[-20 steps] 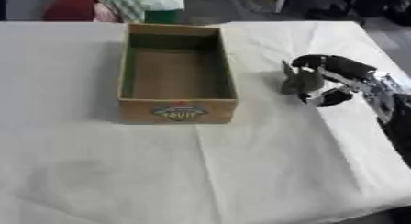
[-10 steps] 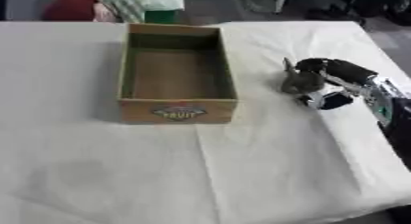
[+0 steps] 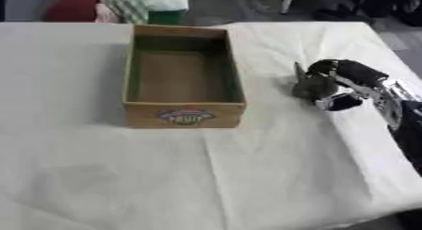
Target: Pick up objects on the table and place them in the box.
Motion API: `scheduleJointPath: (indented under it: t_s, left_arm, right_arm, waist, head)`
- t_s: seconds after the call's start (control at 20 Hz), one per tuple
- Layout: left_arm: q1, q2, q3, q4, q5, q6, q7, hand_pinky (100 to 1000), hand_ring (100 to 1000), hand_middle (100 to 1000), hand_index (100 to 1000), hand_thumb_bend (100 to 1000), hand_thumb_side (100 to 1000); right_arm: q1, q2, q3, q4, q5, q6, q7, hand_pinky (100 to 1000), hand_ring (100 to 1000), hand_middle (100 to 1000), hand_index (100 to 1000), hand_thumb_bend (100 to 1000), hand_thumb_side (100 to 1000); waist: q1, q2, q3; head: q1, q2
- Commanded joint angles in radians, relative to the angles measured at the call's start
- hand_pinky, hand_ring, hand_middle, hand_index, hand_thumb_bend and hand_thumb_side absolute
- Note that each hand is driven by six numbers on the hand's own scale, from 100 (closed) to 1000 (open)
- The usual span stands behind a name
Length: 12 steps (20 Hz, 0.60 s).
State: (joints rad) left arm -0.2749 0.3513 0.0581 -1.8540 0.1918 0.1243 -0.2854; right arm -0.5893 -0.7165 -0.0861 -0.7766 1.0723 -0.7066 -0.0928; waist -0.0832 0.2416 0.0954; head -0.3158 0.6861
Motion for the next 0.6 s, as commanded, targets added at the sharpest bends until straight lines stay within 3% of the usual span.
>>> scheduleJointPath:
  t_s: [0.05, 0.45, 0.6]
  left_arm:
    - [-0.009, 0.009, 0.008, -0.015, -0.001, 0.001, 0.0, 692, 632, 615, 652, 100, 889]
    - [-0.009, 0.009, 0.009, -0.015, -0.001, 0.0, 0.001, 692, 633, 615, 651, 100, 889]
    - [-0.009, 0.01, 0.009, -0.015, -0.001, 0.001, 0.001, 692, 633, 615, 651, 100, 889]
  right_arm:
    - [-0.008, -0.026, -0.006, -0.005, 0.009, 0.005, -0.029, 719, 763, 599, 691, 175, 400]
    - [-0.012, -0.026, -0.011, -0.027, 0.012, 0.014, -0.159, 626, 630, 357, 424, 119, 327]
    - [-0.014, -0.028, -0.012, -0.042, 0.005, 0.012, -0.217, 599, 591, 301, 365, 118, 296]
  waist:
    - [0.003, -0.013, -0.002]
    - [0.004, -0.013, -0.002]
    - [0.003, -0.014, -0.002]
  head:
    - [-0.004, 0.006]
    - [-0.004, 0.006]
    - [-0.004, 0.005]
